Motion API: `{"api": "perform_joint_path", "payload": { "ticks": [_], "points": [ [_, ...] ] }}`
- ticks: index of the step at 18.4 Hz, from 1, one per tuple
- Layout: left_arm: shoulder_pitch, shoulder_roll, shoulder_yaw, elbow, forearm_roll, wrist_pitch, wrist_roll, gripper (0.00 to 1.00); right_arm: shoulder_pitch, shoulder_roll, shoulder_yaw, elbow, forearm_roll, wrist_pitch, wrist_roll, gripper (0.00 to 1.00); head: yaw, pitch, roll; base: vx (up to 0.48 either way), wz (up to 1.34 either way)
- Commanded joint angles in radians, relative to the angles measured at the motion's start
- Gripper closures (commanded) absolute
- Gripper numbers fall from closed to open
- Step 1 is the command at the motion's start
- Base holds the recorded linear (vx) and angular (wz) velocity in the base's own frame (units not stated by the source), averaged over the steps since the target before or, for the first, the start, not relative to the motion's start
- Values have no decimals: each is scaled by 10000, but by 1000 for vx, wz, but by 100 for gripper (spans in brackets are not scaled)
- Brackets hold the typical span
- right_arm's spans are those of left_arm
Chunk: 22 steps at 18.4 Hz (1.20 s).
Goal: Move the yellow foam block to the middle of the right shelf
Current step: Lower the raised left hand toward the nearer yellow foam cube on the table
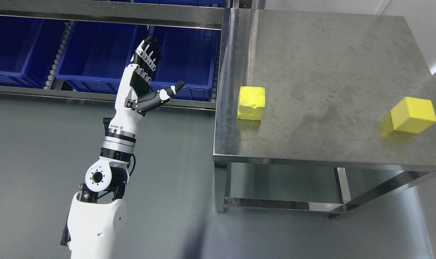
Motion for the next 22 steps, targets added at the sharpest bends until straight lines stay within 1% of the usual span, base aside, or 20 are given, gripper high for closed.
{"api": "perform_joint_path", "payload": {
  "ticks": [1,6,7,8,9,10,12,14,16,18,22],
  "points": [
    [49,174,-98,-5,0,-100,-286,0,17,-175,1,-174,31,3,3,0,0,0,0,86,-90],
    [-58,174,10,41,0,-100,-318,0,17,-175,1,-174,31,3,3,0,0,0,0,72,-132],
    [-119,174,-51,56,0,-100,-622,0,17,-175,1,-174,31,3,3,0,0,0,0,39,-94],
    [-241,174,-67,132,0,-85,-1202,0,17,-175,1,-174,31,3,3,0,0,0,0,39,-94],
    [-486,350,-83,345,-15,-84,-2134,0,17,-175,1,-174,31,3,3,0,0,0,0,13,-18],
    [-761,535,-83,818,-61,-84,-3070,0,17,-175,-14,-174,31,3,3,0,0,0,0,13,-18],
    [-1222,887,-98,1632,-381,-69,-4194,0,17,-175,1,-174,31,3,3,0,0,0,0,-6,45],
    [-1682,1180,-113,2323,-1162,-69,-4840,0,17,-175,1,-174,31,3,3,0,0,0,0,-11,44],
    [-2188,1166,-281,2845,-1762,-23,-5683,0,17,-175,1,-174,31,3,3,0,0,0,0,0,0],
    [-2664,1059,-618,3336,-1810,68,-6237,0,17,-175,1,-174,31,3,3,0,0,0,0,0,0],
    [-3631,1012,-1753,4808,-1887,100,-6285,0,17,-175,1,-174,31,3,3,0,0,0,0,0,0]
  ]
}}
